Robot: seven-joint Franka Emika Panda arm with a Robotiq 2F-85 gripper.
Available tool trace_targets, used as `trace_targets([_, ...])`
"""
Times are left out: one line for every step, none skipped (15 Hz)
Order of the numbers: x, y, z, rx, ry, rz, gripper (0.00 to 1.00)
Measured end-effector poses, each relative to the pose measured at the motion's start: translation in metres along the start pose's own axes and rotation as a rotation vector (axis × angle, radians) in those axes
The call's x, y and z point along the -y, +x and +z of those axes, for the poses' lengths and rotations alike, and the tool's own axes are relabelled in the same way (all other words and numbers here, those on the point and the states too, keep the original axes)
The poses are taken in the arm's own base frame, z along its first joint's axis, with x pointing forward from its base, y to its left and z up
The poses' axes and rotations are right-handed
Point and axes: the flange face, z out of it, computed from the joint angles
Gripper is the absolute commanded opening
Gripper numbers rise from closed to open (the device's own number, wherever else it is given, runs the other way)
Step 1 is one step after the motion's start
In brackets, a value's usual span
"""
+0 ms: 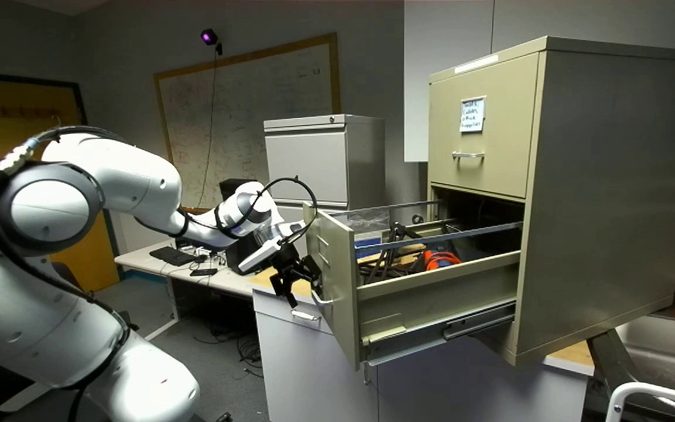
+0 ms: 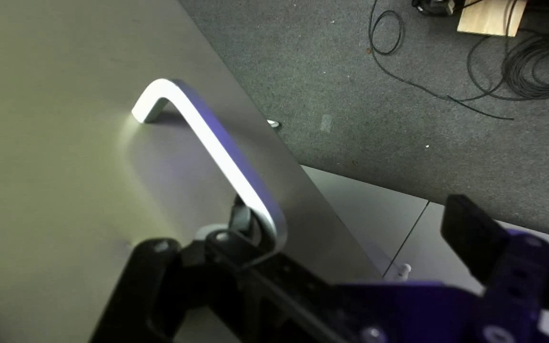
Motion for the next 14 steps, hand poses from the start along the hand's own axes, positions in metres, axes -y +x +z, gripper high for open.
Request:
trace_targets([0.001, 0.001, 0.0, 0.001, -0.002, 0.002, 1.0])
trace_targets([0.001, 0.002, -0.001, 0.004, -0.004, 0.005, 1.0])
trace_targets([0.001, 0.003, -0.001, 0.007, -0.007, 0.009, 1.0])
trace_targets([0.002, 0.004, -0.001, 0.009, -0.01, 0.012, 1.0])
trace_targets([0.002, 0.005, -0.002, 0.011, -0.013, 0.017, 1.0])
trace_targets([0.002, 0.006, -0.002, 0.013, -0.015, 0.022, 1.0])
trace_targets([0.002, 0.007, -0.003, 0.015, -0.016, 0.026, 1.0])
trace_targets([0.002, 0.008, -0.003, 0.017, -0.017, 0.031, 1.0])
trace_targets([0.002, 0.009, -0.004, 0.019, -0.017, 0.035, 1.0])
trace_targets([0.002, 0.01, -0.005, 0.019, -0.018, 0.039, 1.0])
trace_targets([0.001, 0.01, -0.009, 0.016, -0.02, 0.04, 1.0])
trace_targets([-0.001, 0.013, -0.019, 0.002, -0.022, 0.043, 1.0])
trace_targets([0.001, 0.018, -0.037, -0.042, -0.022, 0.037, 1.0])
trace_targets([0.003, 0.025, -0.058, -0.095, -0.021, 0.027, 1.0])
